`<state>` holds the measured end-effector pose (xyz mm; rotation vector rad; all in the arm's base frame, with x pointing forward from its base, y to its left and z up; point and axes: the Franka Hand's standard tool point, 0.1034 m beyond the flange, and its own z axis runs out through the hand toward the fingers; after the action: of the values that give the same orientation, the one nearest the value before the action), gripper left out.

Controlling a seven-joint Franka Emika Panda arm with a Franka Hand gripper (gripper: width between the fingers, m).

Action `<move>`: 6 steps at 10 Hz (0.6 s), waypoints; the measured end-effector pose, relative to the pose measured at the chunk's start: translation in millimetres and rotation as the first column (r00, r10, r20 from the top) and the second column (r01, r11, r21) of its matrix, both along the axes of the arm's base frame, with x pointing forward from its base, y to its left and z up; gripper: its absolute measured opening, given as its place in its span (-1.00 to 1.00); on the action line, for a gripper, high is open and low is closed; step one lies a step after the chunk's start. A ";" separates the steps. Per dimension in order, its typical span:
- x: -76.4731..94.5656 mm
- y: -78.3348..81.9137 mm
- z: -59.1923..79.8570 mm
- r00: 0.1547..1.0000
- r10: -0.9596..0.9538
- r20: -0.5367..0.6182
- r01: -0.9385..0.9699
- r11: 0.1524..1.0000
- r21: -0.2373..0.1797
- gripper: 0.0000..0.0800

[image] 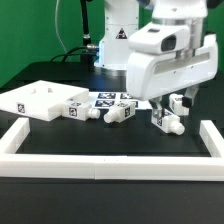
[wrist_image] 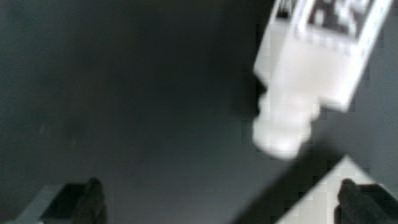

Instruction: Assemble one leg

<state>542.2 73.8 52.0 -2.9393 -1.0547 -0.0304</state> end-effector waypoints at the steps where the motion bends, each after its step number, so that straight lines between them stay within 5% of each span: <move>1: -6.6 -2.6 -7.1 1.000 -0.004 -0.006 0.004 1.000 0.000 0.62; 3: -14.8 -1.1 -25.3 1.000 -0.013 0.016 0.013 1.000 0.012 0.62; 6: -16.2 11.9 -25.0 0.998 -0.063 0.026 0.063 0.998 0.018 0.62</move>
Offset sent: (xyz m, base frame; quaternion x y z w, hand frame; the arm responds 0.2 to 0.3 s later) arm -0.0211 0.0023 -0.0392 -0.0053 0.0122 0.0328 0.9994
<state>526.0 85.7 27.0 -2.9642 -0.9597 -0.0788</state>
